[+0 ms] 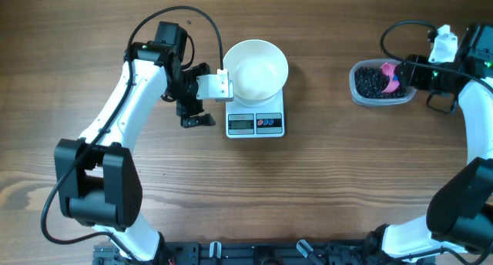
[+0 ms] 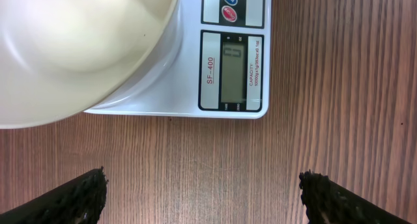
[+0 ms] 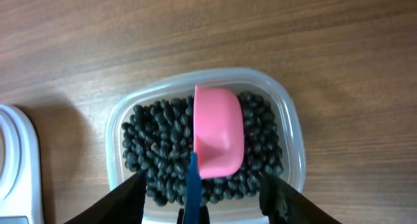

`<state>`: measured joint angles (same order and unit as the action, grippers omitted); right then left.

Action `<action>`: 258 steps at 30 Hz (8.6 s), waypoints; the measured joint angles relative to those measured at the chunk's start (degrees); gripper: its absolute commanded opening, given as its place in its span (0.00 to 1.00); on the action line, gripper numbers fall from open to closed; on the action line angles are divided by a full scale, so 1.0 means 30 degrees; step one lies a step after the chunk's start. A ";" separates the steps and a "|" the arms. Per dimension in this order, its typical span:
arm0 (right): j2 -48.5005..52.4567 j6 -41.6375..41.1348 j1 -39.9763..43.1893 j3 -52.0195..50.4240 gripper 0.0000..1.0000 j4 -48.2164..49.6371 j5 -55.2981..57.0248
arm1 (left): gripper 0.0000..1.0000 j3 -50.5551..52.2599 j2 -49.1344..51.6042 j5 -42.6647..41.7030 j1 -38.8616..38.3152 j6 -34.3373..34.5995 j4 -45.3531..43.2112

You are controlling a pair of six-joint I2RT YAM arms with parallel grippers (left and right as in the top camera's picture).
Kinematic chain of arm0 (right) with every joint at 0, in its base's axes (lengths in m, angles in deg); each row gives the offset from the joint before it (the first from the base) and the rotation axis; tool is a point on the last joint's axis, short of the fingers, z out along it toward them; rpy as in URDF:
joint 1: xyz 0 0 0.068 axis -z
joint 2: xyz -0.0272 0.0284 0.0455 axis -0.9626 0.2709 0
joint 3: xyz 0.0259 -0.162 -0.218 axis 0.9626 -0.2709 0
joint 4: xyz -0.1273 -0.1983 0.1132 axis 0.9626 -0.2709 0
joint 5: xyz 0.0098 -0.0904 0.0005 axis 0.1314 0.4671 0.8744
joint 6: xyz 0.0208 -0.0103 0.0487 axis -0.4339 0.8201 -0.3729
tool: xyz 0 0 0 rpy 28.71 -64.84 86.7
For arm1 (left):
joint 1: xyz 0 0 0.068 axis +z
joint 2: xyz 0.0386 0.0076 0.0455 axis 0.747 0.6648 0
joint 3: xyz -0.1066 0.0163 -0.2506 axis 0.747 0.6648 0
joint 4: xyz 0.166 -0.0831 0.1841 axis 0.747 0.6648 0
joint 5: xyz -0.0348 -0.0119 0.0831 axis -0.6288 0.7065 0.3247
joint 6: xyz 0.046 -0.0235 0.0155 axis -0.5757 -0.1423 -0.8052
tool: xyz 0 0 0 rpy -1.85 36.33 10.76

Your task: Scoop item into bowl and weigh 150g on scale

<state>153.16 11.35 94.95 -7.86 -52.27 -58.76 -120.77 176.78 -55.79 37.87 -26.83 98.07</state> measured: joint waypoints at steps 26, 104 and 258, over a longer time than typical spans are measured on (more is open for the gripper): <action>0.0612 -0.0335 -0.0627 -0.0109 0.22 -0.0882 0.1275 | 1.00 0.0000 0.0000 0.0000 0.0000 0.0000 0.0007; 0.2630 0.5734 -0.6069 0.3009 0.04 -0.2076 1.2546 | 1.00 0.0000 0.0000 0.0000 0.0000 0.0007 0.0007; 0.4364 -0.7919 -0.7227 -0.0459 0.04 1.2203 -1.8396 | 1.00 0.0000 0.0000 0.0000 0.0000 0.0007 0.0000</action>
<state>166.26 -12.41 73.27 -9.24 -15.66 -113.95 -120.77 176.78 -55.79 37.87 -26.81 98.07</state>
